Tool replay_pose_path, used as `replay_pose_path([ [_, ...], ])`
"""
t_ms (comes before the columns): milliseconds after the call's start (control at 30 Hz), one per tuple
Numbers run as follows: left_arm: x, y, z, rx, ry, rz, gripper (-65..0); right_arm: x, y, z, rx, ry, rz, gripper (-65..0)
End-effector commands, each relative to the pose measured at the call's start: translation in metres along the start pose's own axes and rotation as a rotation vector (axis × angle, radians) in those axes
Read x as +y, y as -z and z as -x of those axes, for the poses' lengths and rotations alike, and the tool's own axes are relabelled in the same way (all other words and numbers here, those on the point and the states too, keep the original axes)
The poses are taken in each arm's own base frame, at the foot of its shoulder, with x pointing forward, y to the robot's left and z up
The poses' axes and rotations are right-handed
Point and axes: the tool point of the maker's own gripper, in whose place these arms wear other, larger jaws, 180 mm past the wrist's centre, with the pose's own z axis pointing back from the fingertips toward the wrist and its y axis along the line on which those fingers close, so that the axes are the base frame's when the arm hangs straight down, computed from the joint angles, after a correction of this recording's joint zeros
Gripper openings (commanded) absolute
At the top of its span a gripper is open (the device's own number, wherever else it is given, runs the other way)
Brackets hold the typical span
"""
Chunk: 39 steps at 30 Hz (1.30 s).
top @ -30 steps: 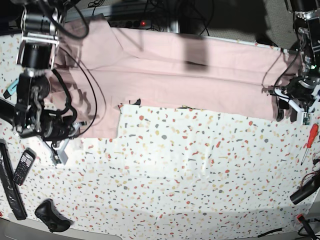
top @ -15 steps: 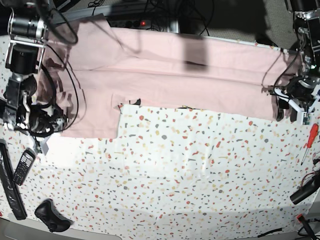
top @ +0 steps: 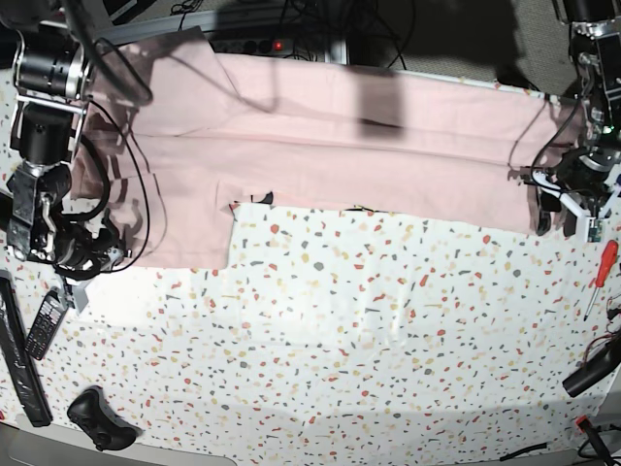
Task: Fold the T-shirt properly
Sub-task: 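Release the folded hem and reposition the right gripper at the sleeve, then grasp the sleeve with the right gripper and fold it inward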
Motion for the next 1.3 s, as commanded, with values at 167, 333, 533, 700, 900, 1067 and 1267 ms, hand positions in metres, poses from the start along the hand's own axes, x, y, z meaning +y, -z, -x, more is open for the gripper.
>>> replay_pose_path([
  [167,0.007,-0.002,-0.018,-0.052,0.013,-0.013,-37.1,0.004,-0.004,-0.007,0.006,-0.032,-0.011,-65.0],
  [333,0.007,-0.002,-0.018,-0.052,0.013,-0.013,-37.1,0.019,-0.027,-0.036,-0.086,-0.180,-0.026,-65.0],
  [533,0.007,-0.002,-0.018,-0.052,0.013,-0.012,-37.1,0.046,-0.061,-0.039,-0.180,-0.311,-0.019,-65.0],
  [700,0.007,-0.002,-0.018,-0.052,0.013,-0.012,-37.1,0.084,-0.082,-0.016,-0.229,-0.412,-0.049,-65.0],
  [900,0.007,-0.002,-0.016,-0.048,0.013,-0.012,-37.1,0.138,-0.112,0.021,-0.281,-0.496,-0.130,-65.0],
  [1067,0.007,-0.002,-0.015,-0.042,0.013,-0.012,-37.1,0.173,-0.134,0.048,-0.312,-0.521,-0.188,-65.0],
  [1267,0.007,-0.002,-0.015,-0.042,0.013,-0.012,-37.1,0.196,-0.148,0.078,-0.302,-0.511,-0.236,-65.0],
])
